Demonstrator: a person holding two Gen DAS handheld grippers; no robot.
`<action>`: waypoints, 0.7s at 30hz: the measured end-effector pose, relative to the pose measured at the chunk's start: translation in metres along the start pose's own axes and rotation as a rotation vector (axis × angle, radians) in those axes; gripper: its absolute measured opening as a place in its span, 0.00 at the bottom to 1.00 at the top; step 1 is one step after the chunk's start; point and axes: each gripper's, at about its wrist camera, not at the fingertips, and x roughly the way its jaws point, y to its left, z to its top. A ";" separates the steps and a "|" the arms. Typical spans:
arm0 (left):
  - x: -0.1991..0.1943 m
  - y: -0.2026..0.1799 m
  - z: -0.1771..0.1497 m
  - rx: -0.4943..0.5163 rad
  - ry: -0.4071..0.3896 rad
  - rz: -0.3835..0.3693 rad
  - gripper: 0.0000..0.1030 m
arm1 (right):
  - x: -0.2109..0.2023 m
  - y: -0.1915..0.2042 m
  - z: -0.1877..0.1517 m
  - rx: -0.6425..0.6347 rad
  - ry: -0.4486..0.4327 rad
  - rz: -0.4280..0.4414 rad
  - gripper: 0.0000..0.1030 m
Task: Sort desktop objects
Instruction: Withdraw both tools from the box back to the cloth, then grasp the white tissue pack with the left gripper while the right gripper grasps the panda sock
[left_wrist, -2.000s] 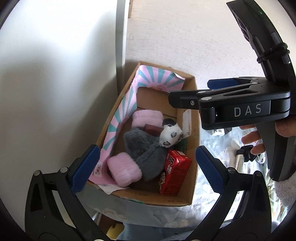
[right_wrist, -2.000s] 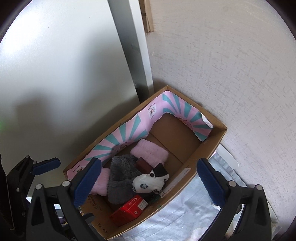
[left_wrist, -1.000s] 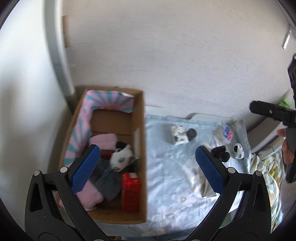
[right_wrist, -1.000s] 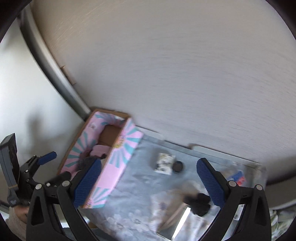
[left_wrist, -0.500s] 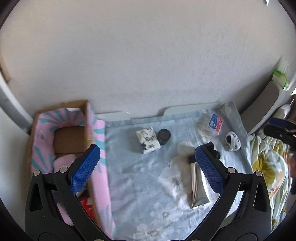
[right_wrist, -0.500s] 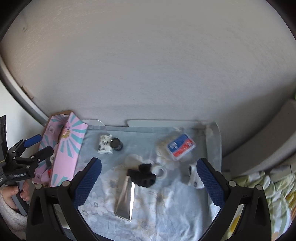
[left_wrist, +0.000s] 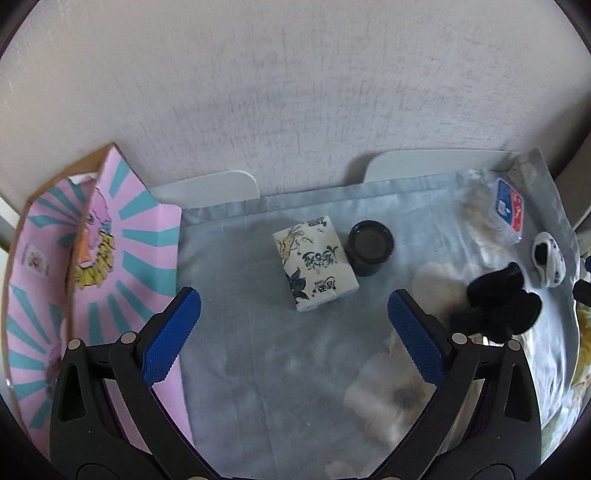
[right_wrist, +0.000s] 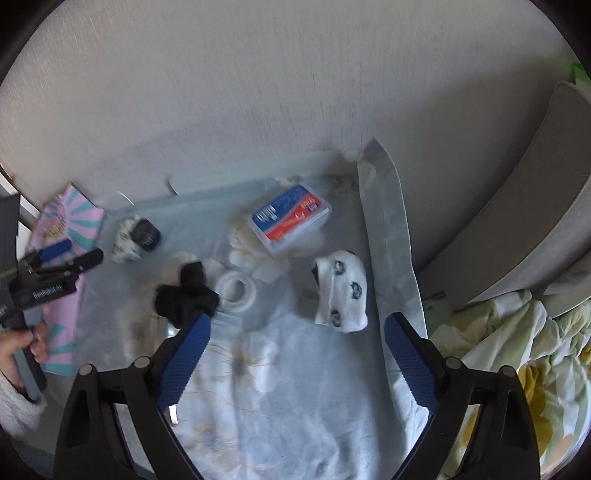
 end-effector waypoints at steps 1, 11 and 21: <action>0.005 0.001 0.000 -0.010 -0.001 -0.005 0.98 | 0.006 -0.001 -0.001 -0.003 0.006 -0.005 0.81; 0.042 0.003 0.000 -0.026 0.011 0.027 0.98 | 0.057 -0.017 0.007 0.044 0.034 -0.048 0.66; 0.060 0.005 0.006 -0.049 0.024 0.042 0.97 | 0.073 -0.031 0.006 0.054 0.061 -0.072 0.57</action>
